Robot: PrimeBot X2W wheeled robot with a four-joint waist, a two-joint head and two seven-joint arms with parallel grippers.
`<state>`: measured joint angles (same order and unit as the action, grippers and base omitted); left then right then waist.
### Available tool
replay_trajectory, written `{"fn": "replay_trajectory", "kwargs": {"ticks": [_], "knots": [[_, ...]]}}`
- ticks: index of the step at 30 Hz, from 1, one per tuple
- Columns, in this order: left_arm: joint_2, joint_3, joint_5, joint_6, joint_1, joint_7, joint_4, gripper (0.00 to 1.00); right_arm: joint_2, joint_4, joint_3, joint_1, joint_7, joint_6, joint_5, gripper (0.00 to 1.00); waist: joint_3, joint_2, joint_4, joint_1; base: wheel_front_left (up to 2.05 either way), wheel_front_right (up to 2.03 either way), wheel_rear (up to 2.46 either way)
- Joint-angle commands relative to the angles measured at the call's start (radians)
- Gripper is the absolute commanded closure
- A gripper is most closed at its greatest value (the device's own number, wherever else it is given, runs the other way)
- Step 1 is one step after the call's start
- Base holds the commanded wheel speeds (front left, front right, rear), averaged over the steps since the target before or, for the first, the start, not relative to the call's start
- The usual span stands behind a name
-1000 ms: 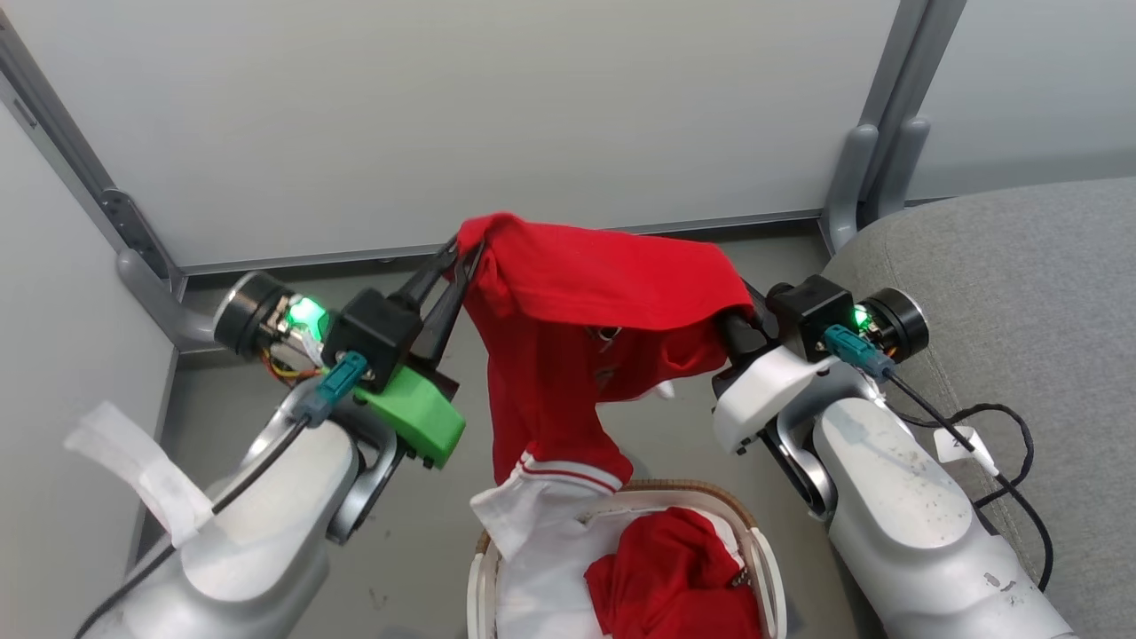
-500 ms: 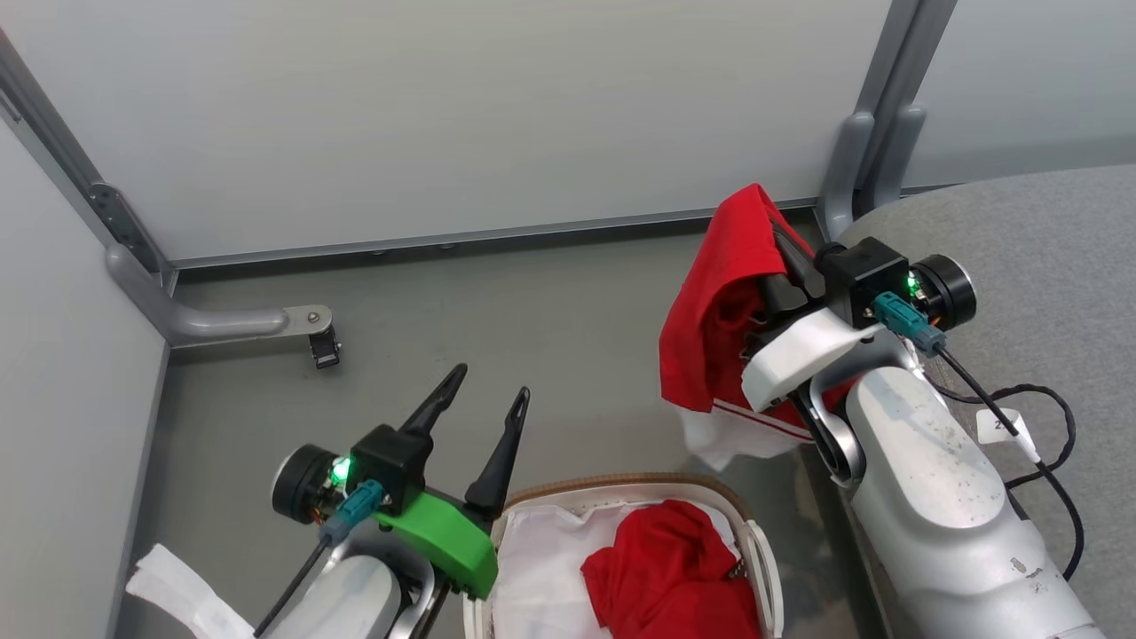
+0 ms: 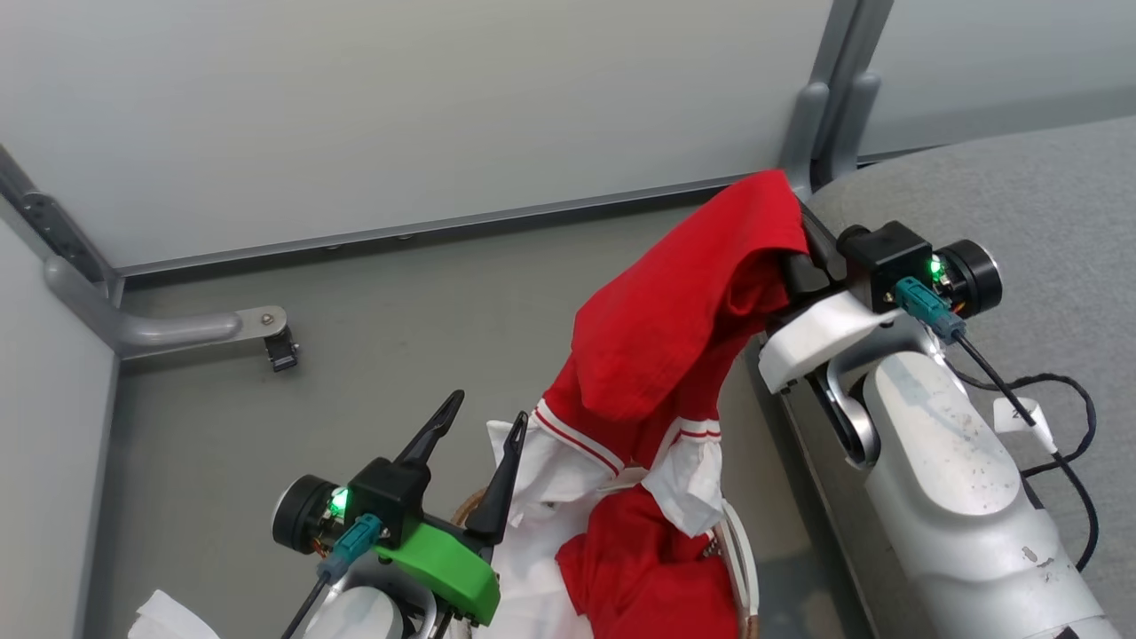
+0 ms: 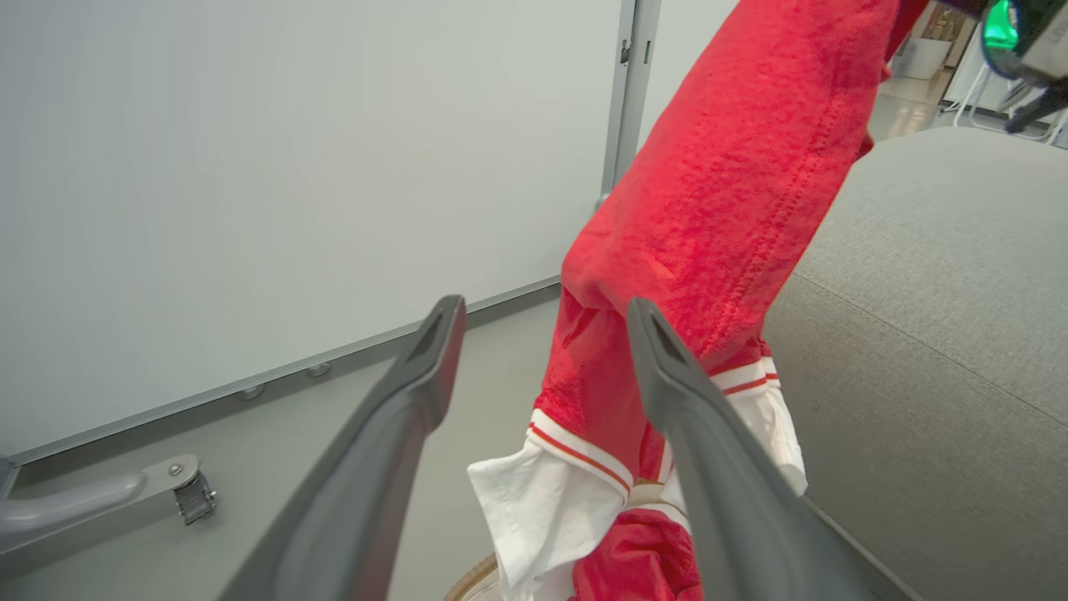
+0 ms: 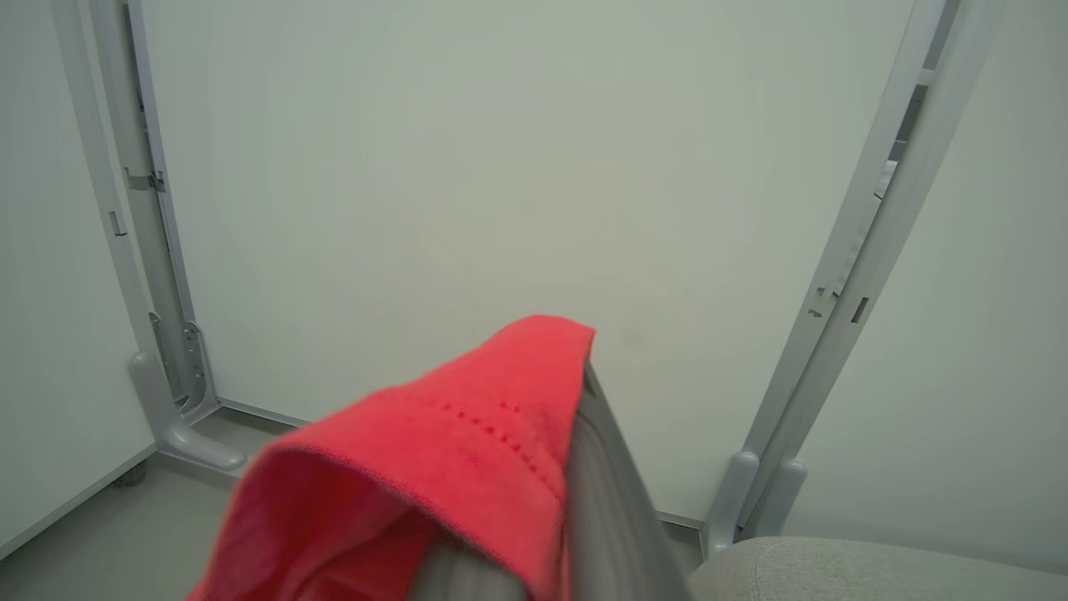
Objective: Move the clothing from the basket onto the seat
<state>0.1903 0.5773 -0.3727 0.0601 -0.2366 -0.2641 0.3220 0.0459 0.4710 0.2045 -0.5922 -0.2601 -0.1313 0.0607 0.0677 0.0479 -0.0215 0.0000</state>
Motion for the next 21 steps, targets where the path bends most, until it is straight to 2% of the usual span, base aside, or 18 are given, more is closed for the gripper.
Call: {"fn": "replay_trajectory", "kwargs": {"ticks": [1,14,21], "knots": [[-0.010,-0.013,0.012,0.007,0.012,0.000,-0.010,0.00,0.004,-0.009,-0.003,-0.024,-0.003,0.001,-0.011,1.00,0.033,0.0000,-0.049,0.0000,0.00,0.00,0.00],[-0.059,-0.079,0.115,0.045,-0.032,-0.001,-0.038,0.00,0.015,-0.059,-0.055,-0.097,-0.003,0.001,-0.099,1.00,0.140,0.0000,-0.295,0.0000,0.00,0.00,0.00],[-0.065,-0.083,0.145,0.061,-0.061,-0.001,-0.032,0.00,0.046,-0.068,-0.097,-0.112,-0.003,0.001,-0.098,1.00,0.188,0.0000,-0.375,0.0000,0.00,0.00,0.00]]}}
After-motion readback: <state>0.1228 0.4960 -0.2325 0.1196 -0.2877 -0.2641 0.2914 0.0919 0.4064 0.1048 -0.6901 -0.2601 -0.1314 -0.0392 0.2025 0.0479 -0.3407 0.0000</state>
